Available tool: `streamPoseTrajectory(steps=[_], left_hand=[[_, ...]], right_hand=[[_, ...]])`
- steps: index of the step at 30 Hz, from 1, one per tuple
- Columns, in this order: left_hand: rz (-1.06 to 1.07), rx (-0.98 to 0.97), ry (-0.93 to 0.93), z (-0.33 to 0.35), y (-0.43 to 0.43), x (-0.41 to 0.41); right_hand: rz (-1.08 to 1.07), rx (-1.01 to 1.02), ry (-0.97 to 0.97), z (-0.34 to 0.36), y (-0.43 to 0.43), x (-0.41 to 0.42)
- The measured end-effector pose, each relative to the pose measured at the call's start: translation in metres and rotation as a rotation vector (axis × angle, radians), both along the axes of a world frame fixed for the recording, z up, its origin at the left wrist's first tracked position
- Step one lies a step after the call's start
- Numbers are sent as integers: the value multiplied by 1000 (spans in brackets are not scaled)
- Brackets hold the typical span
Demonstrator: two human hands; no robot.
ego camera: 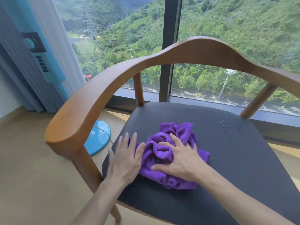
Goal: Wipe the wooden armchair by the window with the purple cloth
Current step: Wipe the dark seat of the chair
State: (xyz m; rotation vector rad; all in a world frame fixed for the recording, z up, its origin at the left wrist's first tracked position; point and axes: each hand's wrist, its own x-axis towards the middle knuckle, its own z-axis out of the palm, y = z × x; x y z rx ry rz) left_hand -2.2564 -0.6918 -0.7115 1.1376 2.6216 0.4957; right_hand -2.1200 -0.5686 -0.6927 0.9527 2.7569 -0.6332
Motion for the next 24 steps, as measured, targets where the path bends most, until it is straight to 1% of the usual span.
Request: streamPoseTrajectory(steps=[4, 7, 11, 14, 16, 18, 21, 24], left_hand=[[109, 25, -76, -7, 2, -4], [122, 46, -87, -3, 5, -7], [137, 101, -156, 9, 1, -17], [95, 17, -159, 20, 2, -17], [24, -67, -160, 36, 2, -8], [-82, -84, -74, 63, 2, 7], [-212, 22, 114, 117, 2, 27], [-288, 40, 205, 164, 4, 26]], right_hand=[[10, 46, 26, -9, 10, -17], [-12, 66, 37, -8, 21, -37], [-54, 90, 55, -5, 48, -85], [-73, 107, 57, -4, 59, -101], [-70, 110, 67, -4, 60, -100], [-69, 98, 76, -2, 60, -96], [-34, 117, 59, 0, 55, -91], [-48, 58, 93, 5, 45, -81]])
